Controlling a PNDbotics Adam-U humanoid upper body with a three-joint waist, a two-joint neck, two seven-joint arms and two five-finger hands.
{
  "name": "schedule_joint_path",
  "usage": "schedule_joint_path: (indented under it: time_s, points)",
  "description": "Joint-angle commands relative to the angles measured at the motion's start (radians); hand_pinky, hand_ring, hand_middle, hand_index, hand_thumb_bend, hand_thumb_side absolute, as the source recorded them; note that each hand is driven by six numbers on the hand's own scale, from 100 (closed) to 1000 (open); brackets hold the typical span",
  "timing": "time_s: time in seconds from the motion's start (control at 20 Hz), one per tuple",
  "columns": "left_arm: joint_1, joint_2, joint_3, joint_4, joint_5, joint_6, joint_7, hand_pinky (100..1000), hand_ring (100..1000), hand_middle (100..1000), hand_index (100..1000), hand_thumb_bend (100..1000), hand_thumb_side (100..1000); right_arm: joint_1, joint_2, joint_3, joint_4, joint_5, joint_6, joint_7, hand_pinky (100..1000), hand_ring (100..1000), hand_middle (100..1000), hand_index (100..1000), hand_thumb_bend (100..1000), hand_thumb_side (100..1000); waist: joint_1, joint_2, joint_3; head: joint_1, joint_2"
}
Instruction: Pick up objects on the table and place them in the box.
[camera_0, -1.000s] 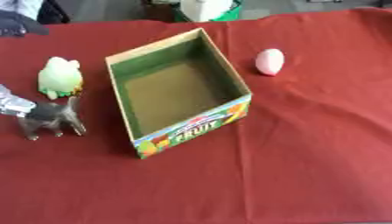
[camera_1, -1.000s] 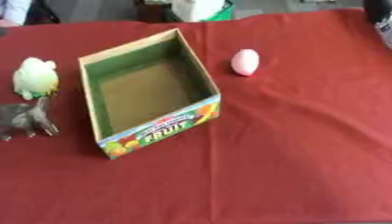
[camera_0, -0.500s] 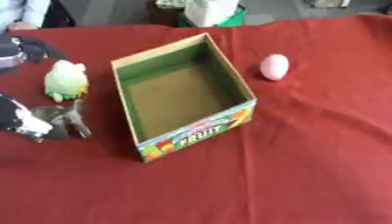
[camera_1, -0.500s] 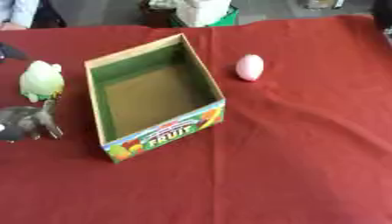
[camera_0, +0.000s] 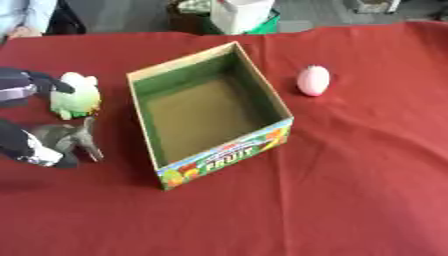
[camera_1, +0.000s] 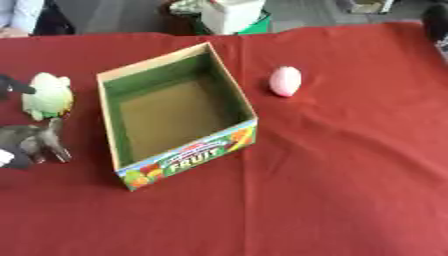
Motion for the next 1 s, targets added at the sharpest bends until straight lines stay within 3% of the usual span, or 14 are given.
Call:
schedule_joint_path:
  time_s: [0.05, 1.0]
  points:
    - [-0.013, 0.028, 0.002, 0.051, 0.008, 0.024, -0.013, 897, 884, 936, 1000, 694, 524, -0.013, -0.019, -0.005, -0.014, -0.007, 0.0, 0.003, 691, 852, 843, 894, 291, 1000, -0.004, -0.012, -0.003, 0.004, -0.014]
    - [-0.081, -0.029, -0.019, 0.297, -0.003, -0.008, -0.013, 922, 908, 961, 1000, 664, 468, -0.019, -0.008, 0.0, -0.014, -0.008, 0.001, 0.006, 686, 847, 839, 893, 288, 1000, -0.016, 0.01, -0.026, 0.028, -0.036]
